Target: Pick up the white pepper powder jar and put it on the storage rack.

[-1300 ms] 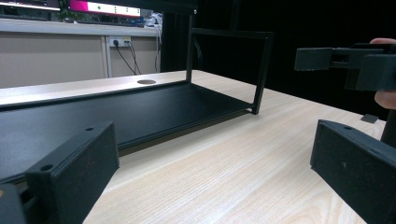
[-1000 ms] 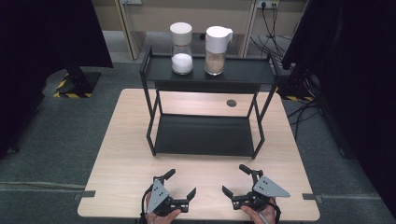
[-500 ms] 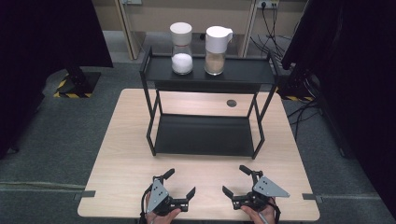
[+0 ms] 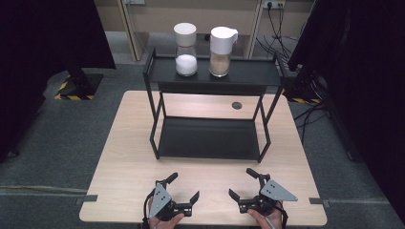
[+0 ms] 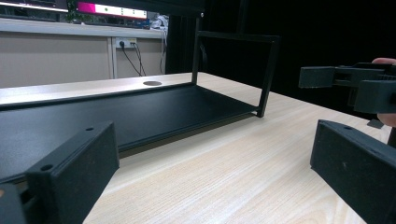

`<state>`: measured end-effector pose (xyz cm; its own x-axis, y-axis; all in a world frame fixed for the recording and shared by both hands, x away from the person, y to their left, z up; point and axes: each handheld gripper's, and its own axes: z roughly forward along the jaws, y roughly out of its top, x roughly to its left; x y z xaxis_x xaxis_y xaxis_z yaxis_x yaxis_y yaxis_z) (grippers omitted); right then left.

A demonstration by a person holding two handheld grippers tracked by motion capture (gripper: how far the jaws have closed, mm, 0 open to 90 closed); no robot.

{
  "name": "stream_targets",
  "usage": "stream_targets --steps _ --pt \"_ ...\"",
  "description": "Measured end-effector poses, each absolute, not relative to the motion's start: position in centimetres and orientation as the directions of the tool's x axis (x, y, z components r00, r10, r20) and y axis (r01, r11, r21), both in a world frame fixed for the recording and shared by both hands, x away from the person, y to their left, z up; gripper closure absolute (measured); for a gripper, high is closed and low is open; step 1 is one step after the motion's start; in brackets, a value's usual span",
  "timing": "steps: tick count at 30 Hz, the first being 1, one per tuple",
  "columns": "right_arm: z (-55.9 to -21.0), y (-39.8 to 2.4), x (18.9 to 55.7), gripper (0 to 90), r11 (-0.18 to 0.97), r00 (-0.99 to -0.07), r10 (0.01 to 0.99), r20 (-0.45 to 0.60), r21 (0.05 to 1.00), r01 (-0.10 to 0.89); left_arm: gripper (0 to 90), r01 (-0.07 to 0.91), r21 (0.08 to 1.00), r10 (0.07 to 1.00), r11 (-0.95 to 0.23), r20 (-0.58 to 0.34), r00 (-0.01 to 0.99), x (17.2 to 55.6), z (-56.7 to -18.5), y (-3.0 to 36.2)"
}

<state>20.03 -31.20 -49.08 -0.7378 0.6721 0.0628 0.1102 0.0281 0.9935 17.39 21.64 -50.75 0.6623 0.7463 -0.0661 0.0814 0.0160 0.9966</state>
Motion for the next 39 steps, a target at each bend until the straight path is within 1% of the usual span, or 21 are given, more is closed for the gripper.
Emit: stream_targets --steps 39 --pt "-49.47 -31.48 20.18 0.3 0.013 -0.721 0.688 0.082 0.992 0.126 0.4 0.086 0.996 0.753 0.030 -0.079 0.654 17.36 -50.85 21.71"
